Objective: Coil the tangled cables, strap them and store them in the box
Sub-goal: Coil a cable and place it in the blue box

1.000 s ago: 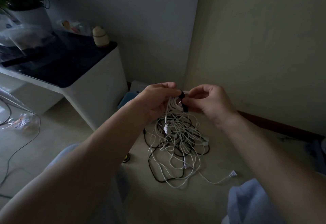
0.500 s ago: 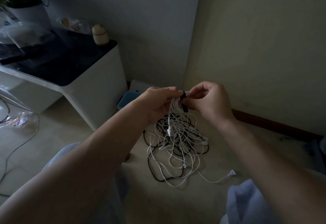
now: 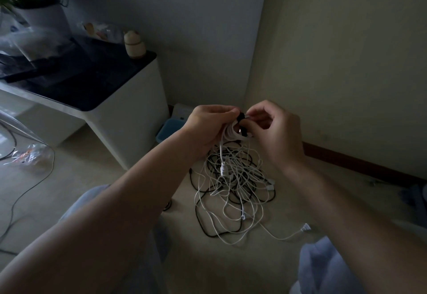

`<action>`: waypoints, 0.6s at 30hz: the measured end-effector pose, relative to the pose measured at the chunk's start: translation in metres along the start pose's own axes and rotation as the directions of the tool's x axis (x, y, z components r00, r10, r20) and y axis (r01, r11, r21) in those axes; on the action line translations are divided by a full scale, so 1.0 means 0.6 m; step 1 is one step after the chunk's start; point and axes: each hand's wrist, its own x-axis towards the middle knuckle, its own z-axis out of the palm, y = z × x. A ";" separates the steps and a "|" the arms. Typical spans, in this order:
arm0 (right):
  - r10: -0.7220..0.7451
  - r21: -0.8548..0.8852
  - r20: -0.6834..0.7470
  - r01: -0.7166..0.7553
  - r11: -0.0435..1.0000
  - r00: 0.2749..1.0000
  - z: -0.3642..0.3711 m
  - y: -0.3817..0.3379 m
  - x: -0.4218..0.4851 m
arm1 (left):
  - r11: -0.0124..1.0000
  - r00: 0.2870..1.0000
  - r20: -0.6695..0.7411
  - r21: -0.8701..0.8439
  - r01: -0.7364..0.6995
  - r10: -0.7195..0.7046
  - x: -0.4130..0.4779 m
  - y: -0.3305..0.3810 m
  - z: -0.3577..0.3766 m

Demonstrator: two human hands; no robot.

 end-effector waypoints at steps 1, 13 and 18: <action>-0.014 -0.012 0.000 0.014 1.000 1.000 0.000 0.002 -0.001 | 0.999 1.000 -0.002 0.034 -0.018 0.018 0.001 0.002 -0.001; -0.024 -0.139 0.040 0.029 0.990 0.999 -0.011 0.011 0.013 | 0.876 0.979 0.043 0.440 -0.199 0.200 0.011 -0.014 -0.004; -0.035 -0.247 0.112 0.062 0.967 0.993 -0.016 0.014 0.022 | 0.845 0.960 0.057 0.464 -0.267 0.273 0.015 -0.018 -0.005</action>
